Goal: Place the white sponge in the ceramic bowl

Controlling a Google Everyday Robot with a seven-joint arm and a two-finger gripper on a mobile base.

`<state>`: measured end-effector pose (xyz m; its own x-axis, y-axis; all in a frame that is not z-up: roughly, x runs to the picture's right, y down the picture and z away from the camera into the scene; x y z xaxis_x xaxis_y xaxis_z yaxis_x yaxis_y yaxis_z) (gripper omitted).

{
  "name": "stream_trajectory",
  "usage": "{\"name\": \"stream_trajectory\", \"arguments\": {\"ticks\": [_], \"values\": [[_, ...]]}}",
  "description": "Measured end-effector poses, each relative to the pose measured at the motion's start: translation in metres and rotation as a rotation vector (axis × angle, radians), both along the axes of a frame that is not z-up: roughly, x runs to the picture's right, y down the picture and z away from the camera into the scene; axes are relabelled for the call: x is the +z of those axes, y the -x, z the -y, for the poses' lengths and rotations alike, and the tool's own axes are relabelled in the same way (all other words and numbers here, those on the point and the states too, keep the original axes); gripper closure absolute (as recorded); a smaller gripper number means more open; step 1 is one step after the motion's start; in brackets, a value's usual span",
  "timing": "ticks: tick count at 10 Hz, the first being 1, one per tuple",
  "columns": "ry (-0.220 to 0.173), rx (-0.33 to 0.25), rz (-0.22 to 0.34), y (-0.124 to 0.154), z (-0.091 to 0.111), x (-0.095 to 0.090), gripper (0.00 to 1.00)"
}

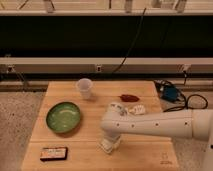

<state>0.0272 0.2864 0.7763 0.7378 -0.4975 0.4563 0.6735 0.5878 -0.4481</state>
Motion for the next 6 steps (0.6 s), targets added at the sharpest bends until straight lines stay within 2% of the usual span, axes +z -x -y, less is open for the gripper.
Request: {"name": "stream_trajectory", "arguments": {"ticks": [2,5,6], "values": [[-0.019,-0.008,0.028,0.008,0.013,-0.012,1.00],[-0.057,-0.040,0.071,0.025,0.042,-0.033,1.00],[-0.071,-0.061,0.094,0.041,0.053,-0.038,1.00]]}}
